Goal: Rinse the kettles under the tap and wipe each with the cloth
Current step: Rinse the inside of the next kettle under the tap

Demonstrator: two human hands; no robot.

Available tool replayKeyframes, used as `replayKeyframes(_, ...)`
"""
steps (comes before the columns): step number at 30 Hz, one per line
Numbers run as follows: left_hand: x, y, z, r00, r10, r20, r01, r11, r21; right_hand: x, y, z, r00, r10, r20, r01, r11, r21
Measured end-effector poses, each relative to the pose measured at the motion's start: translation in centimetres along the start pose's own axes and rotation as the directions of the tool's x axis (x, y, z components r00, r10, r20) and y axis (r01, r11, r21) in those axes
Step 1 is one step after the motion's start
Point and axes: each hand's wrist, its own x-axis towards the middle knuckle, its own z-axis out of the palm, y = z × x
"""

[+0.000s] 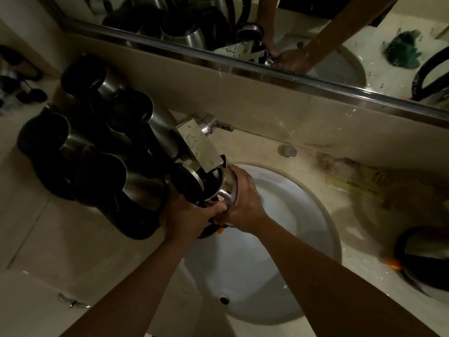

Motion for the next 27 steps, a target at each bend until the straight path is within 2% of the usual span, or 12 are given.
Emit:
replayKeyframes(15, -0.02, -0.78, 0.34, 0.998, 0.063, 0.010, -0.063, 0.998, -0.006, -0.18, 0.17, -0.18, 1.000, -0.001, -0.007, 0.001, 1.000, 0.000)
replayKeyframes(27, 0.20, -0.78, 0.69, 1.000, 0.030, 0.006, -0.030, 0.999, -0.033, -0.05, 0.58, -0.17, 1.000, 0.009, -0.009, -0.008, 1.000, 0.017)
